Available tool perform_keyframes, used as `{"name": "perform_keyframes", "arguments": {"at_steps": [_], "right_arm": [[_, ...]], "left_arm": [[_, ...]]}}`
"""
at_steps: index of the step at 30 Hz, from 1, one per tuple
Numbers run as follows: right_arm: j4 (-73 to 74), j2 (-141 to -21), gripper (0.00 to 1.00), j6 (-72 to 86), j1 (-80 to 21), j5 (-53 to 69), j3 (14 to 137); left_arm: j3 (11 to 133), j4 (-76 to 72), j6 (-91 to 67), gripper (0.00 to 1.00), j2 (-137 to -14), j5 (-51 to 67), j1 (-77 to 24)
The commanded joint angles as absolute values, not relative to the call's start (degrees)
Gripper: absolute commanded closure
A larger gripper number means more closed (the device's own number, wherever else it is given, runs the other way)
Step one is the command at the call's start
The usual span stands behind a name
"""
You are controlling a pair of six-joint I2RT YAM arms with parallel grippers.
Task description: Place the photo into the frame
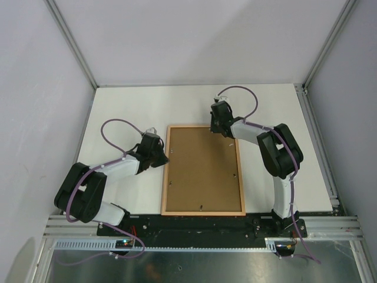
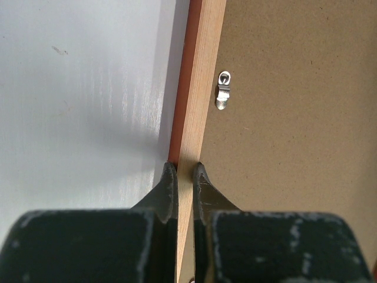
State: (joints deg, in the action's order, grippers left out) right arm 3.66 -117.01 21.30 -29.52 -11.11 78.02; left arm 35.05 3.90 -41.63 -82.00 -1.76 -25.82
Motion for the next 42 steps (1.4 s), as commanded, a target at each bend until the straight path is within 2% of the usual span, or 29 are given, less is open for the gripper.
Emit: {"name": "perform_keyframes", "arguments": {"at_steps": [1,27,42], "right_arm": [[4.0,-113.3,0.96,20.2,-30.2,-11.2,77.7],[6.2,-120.0,0.95,17.8,-30.9,-12.5,86.9],[6.7,-121.4,0.95,18.4,-29.8,-12.2,86.1]], "left_arm": [[32.3,11.3,-45.8,1.0,-84.8,1.0,-27.7],[32.6,10.5,-45.1,1.0,-86.4,1.6,-27.6],[32.5,10.2,-45.1,1.0,-86.6,1.7,-27.6]]}}
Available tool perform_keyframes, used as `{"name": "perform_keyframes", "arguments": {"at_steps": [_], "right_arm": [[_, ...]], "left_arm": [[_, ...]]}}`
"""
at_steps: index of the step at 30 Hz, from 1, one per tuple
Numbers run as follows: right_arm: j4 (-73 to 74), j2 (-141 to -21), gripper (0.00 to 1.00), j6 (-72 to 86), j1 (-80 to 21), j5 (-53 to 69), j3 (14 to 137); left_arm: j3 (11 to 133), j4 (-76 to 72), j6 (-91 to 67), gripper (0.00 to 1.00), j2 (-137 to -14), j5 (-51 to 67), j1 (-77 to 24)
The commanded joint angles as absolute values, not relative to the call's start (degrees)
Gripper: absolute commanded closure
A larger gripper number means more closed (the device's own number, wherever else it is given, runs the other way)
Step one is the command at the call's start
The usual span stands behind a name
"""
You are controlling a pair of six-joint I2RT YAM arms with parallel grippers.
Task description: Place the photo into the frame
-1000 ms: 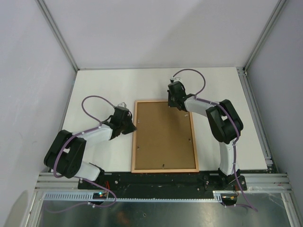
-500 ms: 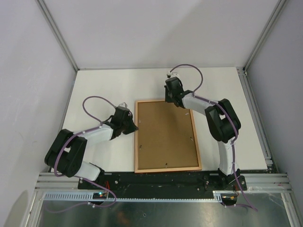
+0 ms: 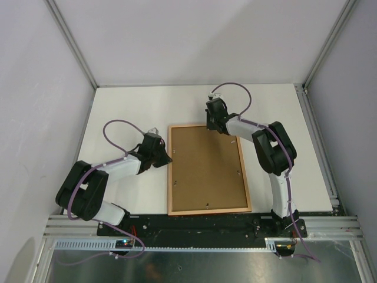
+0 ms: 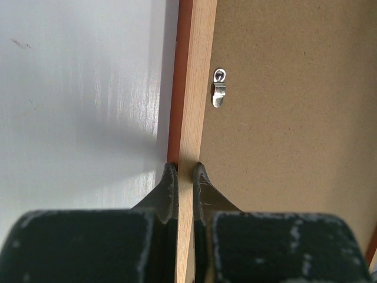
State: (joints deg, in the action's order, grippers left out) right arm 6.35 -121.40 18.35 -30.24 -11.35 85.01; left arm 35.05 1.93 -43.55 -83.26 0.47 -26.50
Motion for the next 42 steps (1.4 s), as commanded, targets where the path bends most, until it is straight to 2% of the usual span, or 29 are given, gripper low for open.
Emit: {"name": "perform_keyframes", "arguments": {"at_steps": [1,42], "right_arm": [[6.7,-121.4,0.95,18.5,-29.7,-12.3,86.0],[21.1,-119.6,0.96,26.3,-25.6,-17.5,86.4]], "left_arm": [[32.5,10.2,-45.1,1.0,-86.6,1.6,-27.6],[29.6,10.1,-47.5,1.0,-83.2,0.2,-27.6]]}}
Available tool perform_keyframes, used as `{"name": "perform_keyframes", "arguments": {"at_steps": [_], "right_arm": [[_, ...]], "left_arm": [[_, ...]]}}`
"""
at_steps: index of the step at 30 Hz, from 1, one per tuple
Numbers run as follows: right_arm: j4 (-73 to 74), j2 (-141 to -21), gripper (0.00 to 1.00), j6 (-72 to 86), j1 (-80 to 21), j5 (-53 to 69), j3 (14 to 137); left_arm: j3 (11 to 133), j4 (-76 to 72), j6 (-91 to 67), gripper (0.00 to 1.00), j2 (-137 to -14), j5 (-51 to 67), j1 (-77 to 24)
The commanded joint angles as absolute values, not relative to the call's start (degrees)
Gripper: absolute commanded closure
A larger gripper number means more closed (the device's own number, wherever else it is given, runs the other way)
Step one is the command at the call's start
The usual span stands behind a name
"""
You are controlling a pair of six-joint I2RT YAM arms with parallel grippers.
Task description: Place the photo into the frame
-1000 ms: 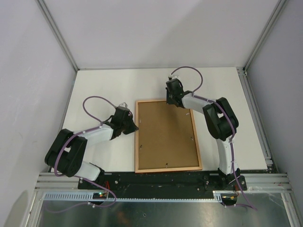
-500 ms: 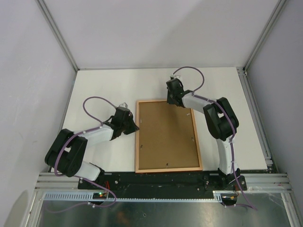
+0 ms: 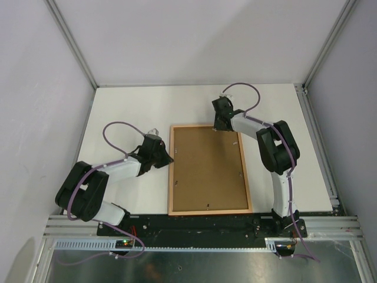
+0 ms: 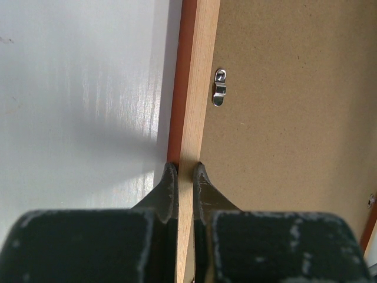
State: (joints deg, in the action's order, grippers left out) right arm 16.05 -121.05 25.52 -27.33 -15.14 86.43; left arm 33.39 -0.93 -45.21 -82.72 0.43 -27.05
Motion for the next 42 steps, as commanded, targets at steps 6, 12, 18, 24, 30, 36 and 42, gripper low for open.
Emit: {"name": "perform_keyframes", "arguments": {"at_steps": [6,12,18,24,30,36,42], "right_arm": [[20.4,-115.2,0.96,25.5,-25.8,-14.5,85.0],[21.9,-104.9,0.78,25.5,-25.6,-13.2,80.2],[23.6,-93.7,0.49,25.6,-24.2,-13.4,69.8],[22.5,-81.5,0.33,25.2,-23.6,-12.0,55.7],[18.9,-72.7,0.25,24.6,-23.7,-8.3,44.2],[15.7,-74.5,0.25,24.1,-28.4,-8.8,41.0],[14.3,-79.2,0.29,23.9,-31.2,-11.7,41.0]], "left_arm": [[30.3,10.1,-46.9,1.0,-82.7,0.2,-27.6],[32.9,10.0,-45.2,1.0,-84.7,-1.1,-24.8],[37.1,10.1,-41.3,1.0,-87.0,-0.7,-21.0],[39.4,10.6,-36.2,1.0,-88.2,-0.7,-18.3],[41.6,11.1,-33.0,1.0,-89.5,0.4,-16.8],[42.6,11.1,-32.2,1.0,-90.7,3.0,-16.7],[42.5,11.3,-32.0,1.0,-90.0,3.1,-16.7]]}}
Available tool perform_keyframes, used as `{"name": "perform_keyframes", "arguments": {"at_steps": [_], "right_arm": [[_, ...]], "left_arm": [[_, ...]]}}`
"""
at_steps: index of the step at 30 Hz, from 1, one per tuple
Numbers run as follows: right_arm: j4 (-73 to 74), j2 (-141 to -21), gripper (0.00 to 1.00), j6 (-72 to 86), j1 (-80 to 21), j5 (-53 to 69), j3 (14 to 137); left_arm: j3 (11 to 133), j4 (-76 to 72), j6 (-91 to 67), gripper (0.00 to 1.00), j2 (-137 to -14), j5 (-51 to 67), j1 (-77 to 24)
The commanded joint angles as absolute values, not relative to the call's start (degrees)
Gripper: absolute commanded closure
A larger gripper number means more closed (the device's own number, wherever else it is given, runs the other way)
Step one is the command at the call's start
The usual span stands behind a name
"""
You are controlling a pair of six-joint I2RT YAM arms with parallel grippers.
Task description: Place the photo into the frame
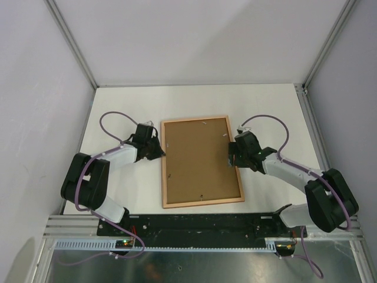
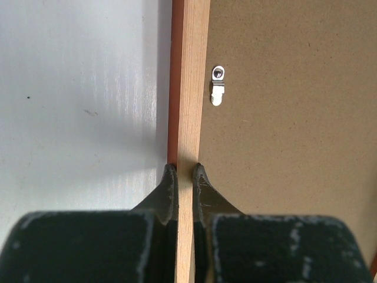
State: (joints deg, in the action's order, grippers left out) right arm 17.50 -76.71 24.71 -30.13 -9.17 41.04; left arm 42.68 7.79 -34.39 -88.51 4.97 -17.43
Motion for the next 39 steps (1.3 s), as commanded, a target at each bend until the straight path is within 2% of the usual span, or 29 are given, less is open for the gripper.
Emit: {"name": "perform_keyframes", "arguments": {"at_steps": [1,17,23,27,31,39], "right_arm": [[14.2,-79.9,0.3,23.9,-31.5,-12.1,41.0],[13.4,-85.2,0.46,23.7,-33.6,-16.1,41.0],[14.4,-84.8,0.6,24.2,-33.6,-16.1,41.1],[14.9,-84.3,0.77,24.7,-33.6,-15.8,41.1],[14.9,-84.1,0.88,25.2,-33.5,-15.1,41.1],[15.1,-83.8,1.0,26.5,-31.9,-14.0,41.1]], "left_arm": [[42.5,11.3,-32.0,1.0,-90.0,3.2,-16.7],[42.1,11.4,-32.6,1.0,-89.8,3.1,-16.7],[42.0,11.4,-32.8,1.0,-89.9,3.1,-16.7],[42.1,11.4,-33.1,1.0,-90.0,3.3,-16.7],[42.3,11.4,-33.2,1.0,-89.8,3.4,-16.7],[43.0,11.4,-33.2,1.0,-88.7,4.9,-16.7]]}}
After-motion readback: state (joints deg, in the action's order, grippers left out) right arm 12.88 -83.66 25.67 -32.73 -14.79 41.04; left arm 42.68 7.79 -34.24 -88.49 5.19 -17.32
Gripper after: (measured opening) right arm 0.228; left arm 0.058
